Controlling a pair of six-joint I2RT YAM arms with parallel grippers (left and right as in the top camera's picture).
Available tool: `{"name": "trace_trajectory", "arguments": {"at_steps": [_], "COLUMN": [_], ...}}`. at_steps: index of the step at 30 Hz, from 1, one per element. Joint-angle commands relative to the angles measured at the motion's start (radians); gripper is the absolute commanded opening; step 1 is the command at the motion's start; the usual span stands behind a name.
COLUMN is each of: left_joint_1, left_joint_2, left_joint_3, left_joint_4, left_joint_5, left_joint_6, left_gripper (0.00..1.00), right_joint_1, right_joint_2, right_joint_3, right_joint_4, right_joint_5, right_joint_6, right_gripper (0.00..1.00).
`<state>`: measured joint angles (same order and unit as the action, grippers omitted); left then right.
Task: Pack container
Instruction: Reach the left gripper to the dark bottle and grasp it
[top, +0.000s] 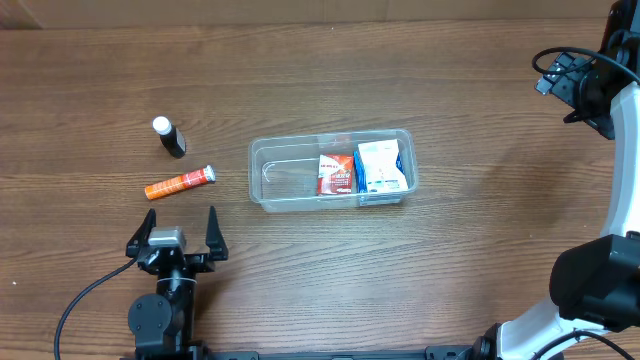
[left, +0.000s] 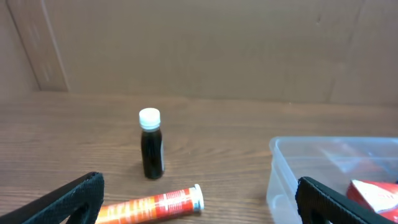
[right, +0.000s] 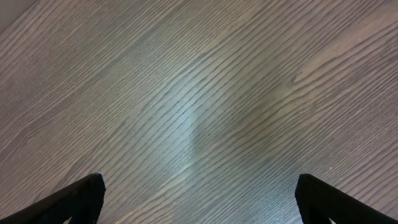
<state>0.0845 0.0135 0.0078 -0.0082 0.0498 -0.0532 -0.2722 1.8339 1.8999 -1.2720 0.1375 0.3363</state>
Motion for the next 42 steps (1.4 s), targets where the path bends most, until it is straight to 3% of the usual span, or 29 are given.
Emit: {"name": "trace_trajectory", "arguments": {"at_steps": [1, 2, 5, 8, 10, 12, 15, 17, 19, 23, 27, 28, 30, 34, 37, 42], "left_joint_1": [0.000, 0.028, 0.137, 0.298, 0.377, 0.382, 0.381, 0.390, 0.377, 0.264, 0.195, 0.186, 0.177, 0.177, 0.163, 0.157], "left_joint_2": [-0.005, 0.040, 0.295, 0.741, 1.091, 1.350, 1.550, 1.659, 1.731, 1.804, 1.805, 1.806, 1.810, 1.812, 1.817, 1.821], "left_joint_3": [0.018, 0.080, 0.288, 0.595, 0.895, 1.105, 1.151, 1.188, 1.242, 1.372, 1.404, 1.404, 1.404, 1.403, 1.402, 1.402], "left_joint_4": [0.092, -0.003, -0.162, -0.249, -0.436, -0.568, -0.510, -0.461, -0.423, -0.423, -0.424, -0.436, -0.464, -0.494, -0.529, -0.601], "left_joint_5": [-0.017, -0.053, -0.029, 0.220, 0.399, 0.476, 0.515, 0.640, 0.698, 0.433, 0.283, 0.238, 0.197, 0.188, 0.130, 0.095], "left_joint_6": [-0.076, -0.133, -0.142, -0.102, -0.100, -0.100, -0.130, -0.107, -0.020, 0.034, 0.123, 0.127, 0.129, 0.117, 0.116, 0.098], "left_gripper": [1.00, 1.00, 1.00, 1.00, 1.00, 1.00, 1.00, 1.00, 1.00, 1.00, 1.00, 0.98, 0.84, 0.79, 0.70, 0.65], "right_joint_1": [0.003, 0.003, 0.003, 0.003, 0.003, 0.003, 0.003, 0.003, 0.003, 0.003, 0.003, 0.003, 0.003, 0.003, 0.003, 0.003], "right_joint_2": [-0.018, -0.018, -0.018, -0.018, -0.018, -0.018, -0.018, -0.018, -0.018, -0.018, -0.018, -0.018, -0.018, -0.018, -0.018, -0.018], "right_joint_3": [0.017, 0.017, 0.017, 0.017, 0.017, 0.017, 0.017, 0.017, 0.017, 0.017, 0.017, 0.017, 0.017, 0.017, 0.017, 0.017], "right_joint_4": [0.006, 0.006, 0.006, 0.006, 0.006, 0.006, 0.006, 0.006, 0.006, 0.006, 0.006, 0.006, 0.006, 0.006, 0.006, 0.006], "right_joint_5": [0.004, 0.004, 0.004, 0.004, 0.004, 0.004, 0.004, 0.004, 0.004, 0.004, 0.003, 0.004, 0.003, 0.003, 0.004, 0.004], "right_joint_6": [0.005, 0.005, 0.005, 0.005, 0.005, 0.005, 0.005, 0.005, 0.005, 0.005, 0.005, 0.005, 0.005, 0.005, 0.005, 0.005], "right_gripper": [1.00, 1.00, 1.00, 1.00, 1.00, 1.00, 1.00, 1.00, 1.00, 1.00, 1.00, 1.00, 1.00, 1.00, 1.00, 1.00]}}
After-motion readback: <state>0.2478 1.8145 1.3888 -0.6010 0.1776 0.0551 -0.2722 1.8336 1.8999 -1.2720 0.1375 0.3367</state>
